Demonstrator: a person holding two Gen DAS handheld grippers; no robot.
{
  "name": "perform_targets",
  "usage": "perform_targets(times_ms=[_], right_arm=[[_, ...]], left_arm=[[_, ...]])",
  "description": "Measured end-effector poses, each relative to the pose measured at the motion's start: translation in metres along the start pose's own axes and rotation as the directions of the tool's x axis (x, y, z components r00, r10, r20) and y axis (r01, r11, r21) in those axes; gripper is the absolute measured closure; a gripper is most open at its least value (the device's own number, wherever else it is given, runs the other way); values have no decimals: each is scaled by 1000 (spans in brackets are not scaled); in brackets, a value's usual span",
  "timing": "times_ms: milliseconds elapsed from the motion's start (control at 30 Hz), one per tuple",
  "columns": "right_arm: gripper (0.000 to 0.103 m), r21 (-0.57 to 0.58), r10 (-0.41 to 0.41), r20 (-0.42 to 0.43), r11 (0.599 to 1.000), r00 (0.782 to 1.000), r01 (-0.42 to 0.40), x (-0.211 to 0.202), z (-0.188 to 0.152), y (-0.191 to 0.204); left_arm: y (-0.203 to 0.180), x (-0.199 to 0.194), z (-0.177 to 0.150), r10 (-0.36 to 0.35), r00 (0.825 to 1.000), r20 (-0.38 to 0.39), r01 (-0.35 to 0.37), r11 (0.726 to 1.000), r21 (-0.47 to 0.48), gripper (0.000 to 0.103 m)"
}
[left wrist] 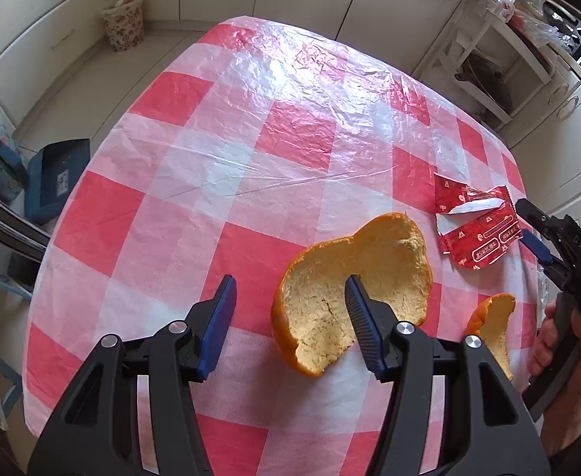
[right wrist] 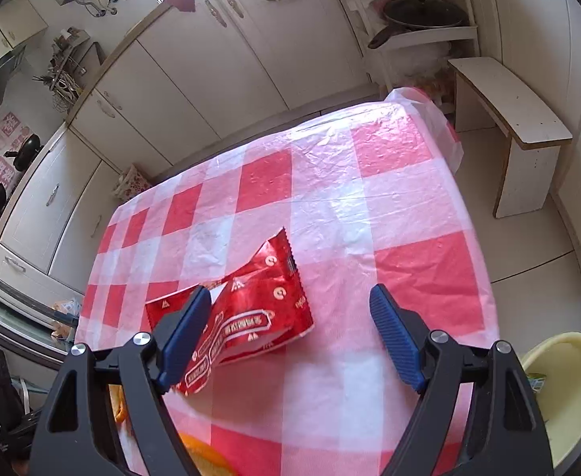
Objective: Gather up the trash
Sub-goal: 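Grasp the red wrapper with the right tool while the left tool grasps an orange peel, then carry both to the yellow bin and release the wrapper while the left tool releases the peel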
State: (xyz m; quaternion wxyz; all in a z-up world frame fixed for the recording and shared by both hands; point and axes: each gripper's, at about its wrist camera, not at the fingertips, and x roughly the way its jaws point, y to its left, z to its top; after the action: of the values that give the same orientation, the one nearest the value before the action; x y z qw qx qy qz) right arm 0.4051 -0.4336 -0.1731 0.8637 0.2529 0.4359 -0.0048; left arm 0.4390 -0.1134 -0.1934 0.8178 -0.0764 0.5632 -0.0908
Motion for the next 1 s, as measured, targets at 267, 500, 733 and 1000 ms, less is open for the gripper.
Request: perform_targets(times_ms=[267,500,733,1000], right_arm=[[79,-92,19,-41,995,999,-23,16,-1,21],[95,-132,110,-23,985,994,-112,-5,-1,40],[97,-159,174,98,975,980,-157,-65,7,55],[97,-196,125,182,977,975,-89,-121,-2,37]], left_arm=[[-16,7,1,3,1000,-11,-2,997,74,75],[-7,-2,-2,-73,997,-13,73,996,44,91],[0,-39,-3,-157,983,92,153,987,46,92],[-12,-78,-11,-245,947,207,226,968,112,92]])
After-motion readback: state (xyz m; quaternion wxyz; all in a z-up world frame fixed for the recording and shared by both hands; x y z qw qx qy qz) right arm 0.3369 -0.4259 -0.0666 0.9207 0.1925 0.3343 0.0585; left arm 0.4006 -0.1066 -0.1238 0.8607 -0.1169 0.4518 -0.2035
